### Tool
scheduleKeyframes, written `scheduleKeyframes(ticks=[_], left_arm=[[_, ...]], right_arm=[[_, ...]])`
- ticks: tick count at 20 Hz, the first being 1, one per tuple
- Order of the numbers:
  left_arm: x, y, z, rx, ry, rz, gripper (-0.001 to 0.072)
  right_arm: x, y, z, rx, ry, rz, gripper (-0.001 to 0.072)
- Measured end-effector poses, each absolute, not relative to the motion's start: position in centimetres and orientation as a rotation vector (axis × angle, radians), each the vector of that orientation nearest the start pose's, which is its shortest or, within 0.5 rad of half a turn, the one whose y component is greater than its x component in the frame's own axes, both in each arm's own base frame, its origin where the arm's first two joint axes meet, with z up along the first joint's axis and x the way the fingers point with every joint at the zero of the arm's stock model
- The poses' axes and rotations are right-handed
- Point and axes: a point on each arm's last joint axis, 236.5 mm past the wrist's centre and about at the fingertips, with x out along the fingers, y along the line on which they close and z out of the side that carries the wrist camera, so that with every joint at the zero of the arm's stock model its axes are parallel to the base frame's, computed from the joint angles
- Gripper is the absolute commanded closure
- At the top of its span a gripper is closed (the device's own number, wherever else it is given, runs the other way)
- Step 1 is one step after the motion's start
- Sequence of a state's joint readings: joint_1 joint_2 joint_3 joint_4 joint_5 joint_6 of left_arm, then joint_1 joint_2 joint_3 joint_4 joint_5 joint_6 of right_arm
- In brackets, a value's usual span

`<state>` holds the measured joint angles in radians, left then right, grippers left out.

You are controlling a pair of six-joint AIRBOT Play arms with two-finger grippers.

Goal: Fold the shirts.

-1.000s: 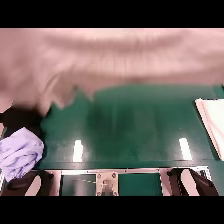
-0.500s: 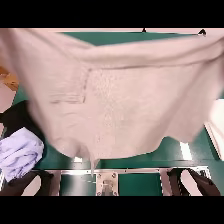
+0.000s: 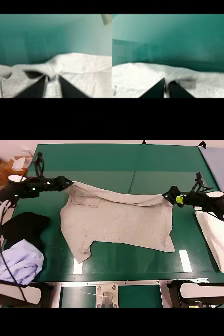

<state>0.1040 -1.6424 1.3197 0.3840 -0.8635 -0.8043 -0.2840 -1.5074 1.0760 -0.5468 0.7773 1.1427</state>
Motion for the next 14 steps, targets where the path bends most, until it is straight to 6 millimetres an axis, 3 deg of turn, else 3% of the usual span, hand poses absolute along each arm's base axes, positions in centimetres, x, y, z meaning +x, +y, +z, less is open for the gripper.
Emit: scheduleKeyframes(ticks=[3,6,8,11,14], left_arm=[[55.7,-9.7,3.8,-0.587,0.728,-0.551,0.0139],[54.9,-7.1,5.1,-0.587,0.779,-0.604,0.0139],[52.5,-4.7,3.9,-0.561,0.906,-0.612,0.0139],[47.4,-1.5,0.3,-0.54,1.161,-0.577,0.014],[42.6,-0.2,-3.6,-0.567,1.368,-0.538,0.014]], right_arm=[[51.1,-1.4,-0.8,0.803,0.864,0.16,0.0379],[49.8,-4.2,0.8,0.779,0.909,0.182,0.0379],[46.9,-6.0,1.0,0.768,0.98,0.182,0.0379],[40.6,-8.4,-0.1,0.772,1.109,0.132,0.0379],[34.2,-10.7,-1.7,0.802,1.2,0.03,0.0379]])
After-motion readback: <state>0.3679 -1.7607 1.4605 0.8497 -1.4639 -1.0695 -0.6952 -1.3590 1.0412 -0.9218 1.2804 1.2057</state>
